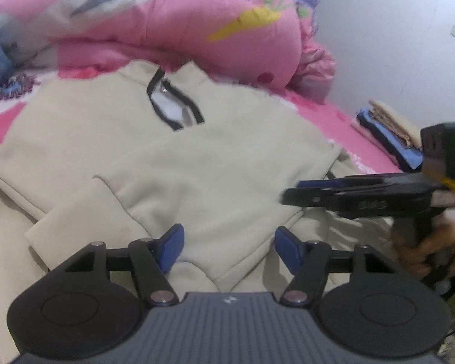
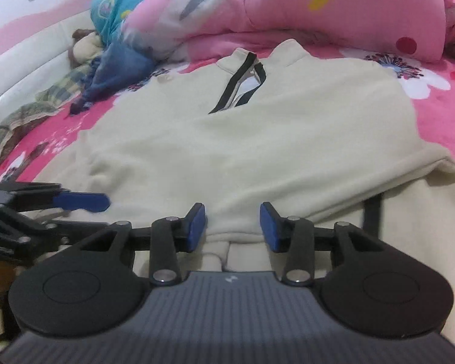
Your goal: Fold clothes
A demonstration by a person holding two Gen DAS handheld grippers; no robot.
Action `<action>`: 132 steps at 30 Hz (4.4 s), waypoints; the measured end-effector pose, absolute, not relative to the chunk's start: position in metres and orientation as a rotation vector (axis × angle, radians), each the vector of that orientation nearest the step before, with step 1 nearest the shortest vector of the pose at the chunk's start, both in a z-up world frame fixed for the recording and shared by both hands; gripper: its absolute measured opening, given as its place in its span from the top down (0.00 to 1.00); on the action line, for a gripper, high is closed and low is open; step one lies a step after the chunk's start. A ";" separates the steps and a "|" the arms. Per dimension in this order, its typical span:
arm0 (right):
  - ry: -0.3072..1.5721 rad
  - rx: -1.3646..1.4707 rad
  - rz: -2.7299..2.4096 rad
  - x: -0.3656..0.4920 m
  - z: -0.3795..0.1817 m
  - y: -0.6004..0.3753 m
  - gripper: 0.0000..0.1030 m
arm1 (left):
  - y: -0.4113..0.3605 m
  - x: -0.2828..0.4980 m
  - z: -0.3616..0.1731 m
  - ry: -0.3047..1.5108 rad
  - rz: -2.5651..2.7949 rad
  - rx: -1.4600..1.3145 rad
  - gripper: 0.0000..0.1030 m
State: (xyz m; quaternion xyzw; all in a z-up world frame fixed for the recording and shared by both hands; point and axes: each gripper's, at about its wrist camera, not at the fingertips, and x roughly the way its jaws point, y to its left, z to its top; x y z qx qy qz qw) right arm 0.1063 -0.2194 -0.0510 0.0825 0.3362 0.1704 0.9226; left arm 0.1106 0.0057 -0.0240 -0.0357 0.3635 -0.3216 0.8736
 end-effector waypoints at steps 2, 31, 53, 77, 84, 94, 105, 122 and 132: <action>0.601 0.127 0.323 0.093 -0.031 -0.236 0.61 | 0.004 0.110 -0.021 0.757 -0.674 -0.068 0.31; 0.525 0.733 0.032 0.094 -0.065 -0.432 0.69 | -0.020 0.112 -0.024 0.799 -0.610 0.056 0.27; 0.649 0.110 0.161 0.124 -0.050 -0.375 0.95 | -0.039 0.120 0.013 0.682 -0.662 0.012 0.25; 0.695 0.618 0.396 0.360 -0.064 -0.435 0.97 | -0.077 0.168 -0.044 0.748 -0.797 -0.158 0.25; 0.614 0.442 0.364 0.369 -0.067 -0.412 0.97 | -0.081 0.164 -0.042 0.749 -0.786 -0.126 0.24; 0.601 0.578 0.232 0.356 -0.074 -0.465 0.96 | -0.088 0.162 -0.041 0.738 -0.770 -0.068 0.23; 0.772 0.282 0.490 0.248 -0.031 -0.397 0.82 | -0.088 0.162 -0.041 0.733 -0.765 -0.079 0.23; 0.766 0.248 0.385 0.147 -0.039 -0.340 0.68 | -0.035 0.111 -0.022 0.729 -0.662 -0.157 0.23; 0.742 0.276 0.331 0.145 -0.025 -0.326 0.61 | 0.029 0.096 0.010 0.568 -0.506 -0.171 0.23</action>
